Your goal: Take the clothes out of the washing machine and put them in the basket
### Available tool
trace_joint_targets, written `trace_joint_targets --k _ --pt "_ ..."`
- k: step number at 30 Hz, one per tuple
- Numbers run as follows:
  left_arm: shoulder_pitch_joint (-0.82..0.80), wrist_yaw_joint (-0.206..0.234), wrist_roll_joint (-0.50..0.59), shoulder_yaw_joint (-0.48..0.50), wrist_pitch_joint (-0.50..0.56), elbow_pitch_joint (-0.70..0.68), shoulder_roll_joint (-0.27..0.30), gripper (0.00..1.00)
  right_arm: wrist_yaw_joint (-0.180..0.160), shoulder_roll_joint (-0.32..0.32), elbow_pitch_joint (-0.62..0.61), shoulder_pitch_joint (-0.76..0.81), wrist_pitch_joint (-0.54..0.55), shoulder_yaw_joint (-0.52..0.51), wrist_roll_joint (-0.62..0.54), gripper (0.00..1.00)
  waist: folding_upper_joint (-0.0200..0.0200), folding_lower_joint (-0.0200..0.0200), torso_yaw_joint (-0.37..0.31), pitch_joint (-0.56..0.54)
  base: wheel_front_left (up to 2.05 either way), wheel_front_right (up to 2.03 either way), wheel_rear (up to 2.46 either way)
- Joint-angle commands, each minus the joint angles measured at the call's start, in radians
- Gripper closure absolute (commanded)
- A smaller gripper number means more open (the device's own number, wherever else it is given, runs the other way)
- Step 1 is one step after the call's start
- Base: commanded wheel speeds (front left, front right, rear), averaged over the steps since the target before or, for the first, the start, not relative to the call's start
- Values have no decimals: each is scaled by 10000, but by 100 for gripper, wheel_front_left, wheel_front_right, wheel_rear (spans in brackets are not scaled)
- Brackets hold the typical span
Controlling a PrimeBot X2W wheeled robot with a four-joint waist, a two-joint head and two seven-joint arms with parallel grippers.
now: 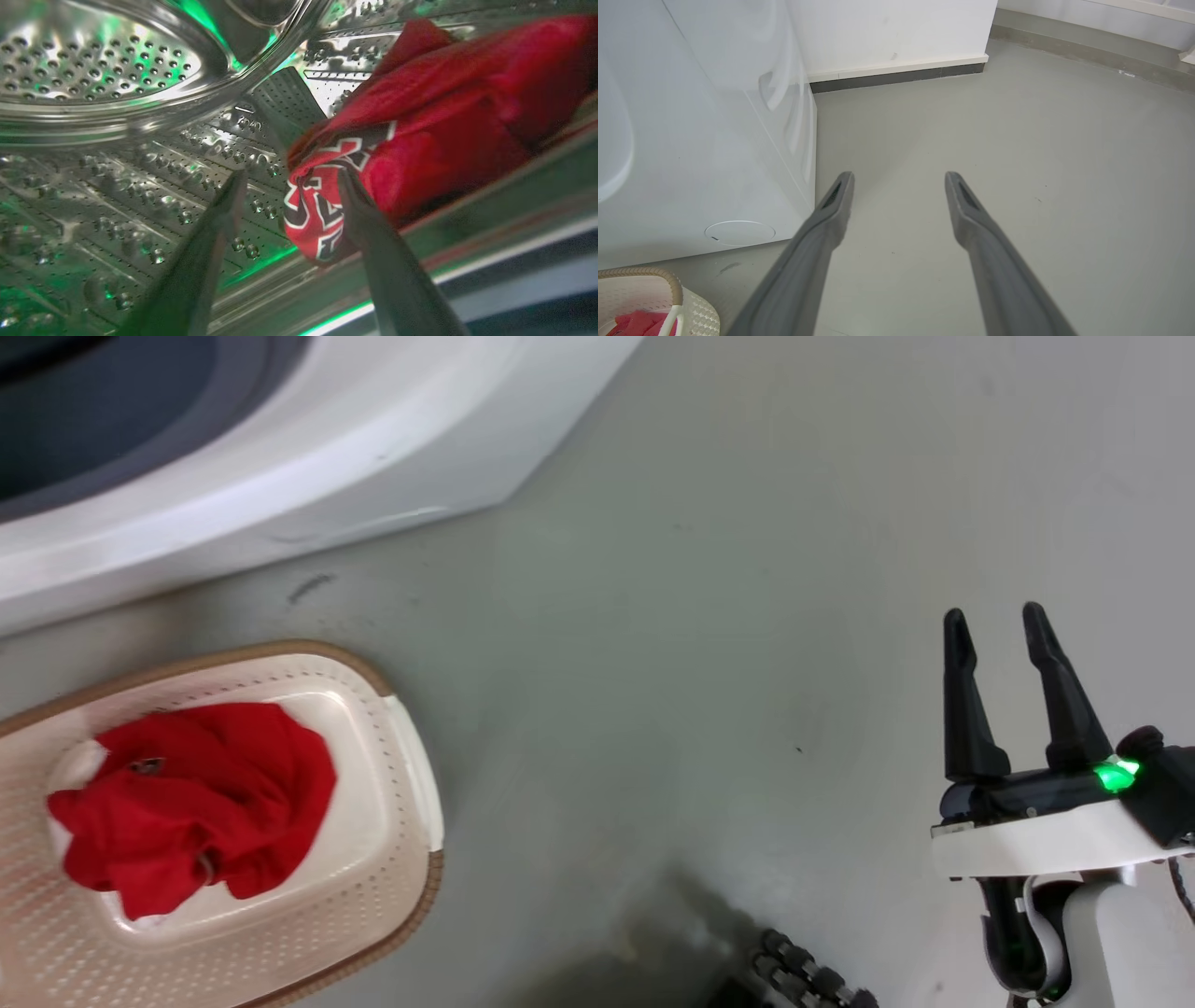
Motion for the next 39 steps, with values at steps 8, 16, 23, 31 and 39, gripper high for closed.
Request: trace_joint_targets --k 8,16,23,31,39 --pt "-2446 15 -1001 -417 2384 1496 31 0 -10 19 -209 199 -20 534 476 0 0 -2 -1010 1208 0 0 0" --pt "-3003 2 -1248 -1130 3143 2509 -213 0 -10 17 -379 400 -20 623 615 0 0 -2 -973 1475 0 0 0" --pt "-2948 -6 -1666 -2020 2867 2707 -236 100 -10 17 -404 338 -20 617 720 0 0 -2 -911 1597 0 0 0" --pt "-3298 1 -1995 -2616 1446 2668 177 100 -10 17 -219 -60 -20 774 691 0 0 -2 -952 1359 0 0 0" --pt "-2925 12 -2162 -2975 -1102 2705 -24 100 -10 16 -137 -324 -20 304 316 0 0 -2 -424 601 0 0 0"
